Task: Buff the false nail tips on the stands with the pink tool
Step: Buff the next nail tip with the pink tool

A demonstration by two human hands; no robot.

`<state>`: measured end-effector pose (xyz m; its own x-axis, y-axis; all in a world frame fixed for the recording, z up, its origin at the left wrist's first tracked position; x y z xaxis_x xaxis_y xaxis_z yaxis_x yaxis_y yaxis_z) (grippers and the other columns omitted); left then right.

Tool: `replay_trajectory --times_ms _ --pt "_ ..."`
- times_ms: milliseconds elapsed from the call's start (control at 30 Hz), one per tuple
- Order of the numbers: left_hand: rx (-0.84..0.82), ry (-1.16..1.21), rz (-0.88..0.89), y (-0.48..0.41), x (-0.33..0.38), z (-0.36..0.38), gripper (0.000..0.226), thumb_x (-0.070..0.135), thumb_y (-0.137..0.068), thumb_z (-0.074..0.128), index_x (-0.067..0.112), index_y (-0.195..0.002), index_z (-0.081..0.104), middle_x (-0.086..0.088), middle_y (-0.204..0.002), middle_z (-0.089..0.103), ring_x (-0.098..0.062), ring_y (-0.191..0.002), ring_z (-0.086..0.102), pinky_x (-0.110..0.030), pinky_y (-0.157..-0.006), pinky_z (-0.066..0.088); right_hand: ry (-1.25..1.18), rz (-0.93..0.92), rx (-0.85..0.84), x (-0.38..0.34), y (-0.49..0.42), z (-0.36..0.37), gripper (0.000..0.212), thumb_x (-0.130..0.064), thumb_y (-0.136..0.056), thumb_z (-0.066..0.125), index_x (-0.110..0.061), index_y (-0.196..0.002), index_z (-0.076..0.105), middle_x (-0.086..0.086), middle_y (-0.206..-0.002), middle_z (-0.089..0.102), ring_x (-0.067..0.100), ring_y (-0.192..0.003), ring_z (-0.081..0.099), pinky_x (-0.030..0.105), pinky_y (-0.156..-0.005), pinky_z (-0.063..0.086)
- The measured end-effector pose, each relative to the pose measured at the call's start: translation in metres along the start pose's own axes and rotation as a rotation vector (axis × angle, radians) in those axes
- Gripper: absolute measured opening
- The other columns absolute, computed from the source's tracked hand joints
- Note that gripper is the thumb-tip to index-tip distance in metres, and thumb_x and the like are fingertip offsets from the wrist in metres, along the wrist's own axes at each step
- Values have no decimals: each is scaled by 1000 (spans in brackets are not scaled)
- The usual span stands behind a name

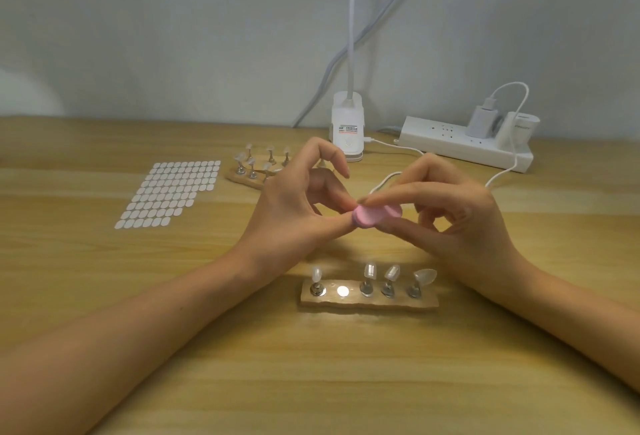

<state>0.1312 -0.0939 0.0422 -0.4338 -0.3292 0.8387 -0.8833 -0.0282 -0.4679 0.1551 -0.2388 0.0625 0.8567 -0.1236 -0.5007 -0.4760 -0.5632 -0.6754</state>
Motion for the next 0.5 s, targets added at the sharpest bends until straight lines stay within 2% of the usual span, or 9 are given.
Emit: replay_trajectory --times_ms 100,200,300,400,500 --pt "21 -3 -11 0 -2 -2 42 15 -77 86 23 -98 50 0 -74 74 -10 -71 72 -14 -55 43 -22 74 56 8 -1 -7 21 -34 -84 72 -31 -105 73 4 -88 56 18 -70 49 29 -49 43" --pt "4 3 1 0 -1 -1 43 21 -77 86 23 -100 50 2 -74 74 -11 -72 72 -14 -55 42 9 3 18 0 0 -2 20 -29 -85 73 -26 -105 75 3 -87 57 18 -71 51 23 -50 42" --pt "7 6 -3 -1 -2 -1 44 14 -78 86 23 -103 50 2 -76 75 -11 -74 73 -13 -55 42 14 93 72 10 0 -8 21 -36 -84 72 -30 -104 75 1 -88 58 17 -74 49 33 -51 44" --pt "-8 8 14 0 0 1 46 12 -77 85 25 -106 51 -1 -77 75 -12 -75 73 -14 -54 43 19 92 73 11 0 -9 23 -33 -83 73 -28 -105 75 2 -88 56 17 -71 47 29 -52 44" --pt "-12 8 5 0 -1 1 46 13 -78 85 26 -107 51 2 -77 75 -10 -74 72 -14 -55 44 -2 154 116 18 0 -15 20 -32 -83 75 -30 -103 75 -3 -90 60 18 -72 49 36 -52 46"
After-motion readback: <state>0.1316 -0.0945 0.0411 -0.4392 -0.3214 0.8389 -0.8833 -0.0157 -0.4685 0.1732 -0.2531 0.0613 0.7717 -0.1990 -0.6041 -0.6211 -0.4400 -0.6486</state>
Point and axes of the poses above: each hand's wrist, its own y-axis away from the middle knuckle, its own z-axis out of the palm, x = y × z, the point moved 10 cm from there along -y, towards the middle knuckle
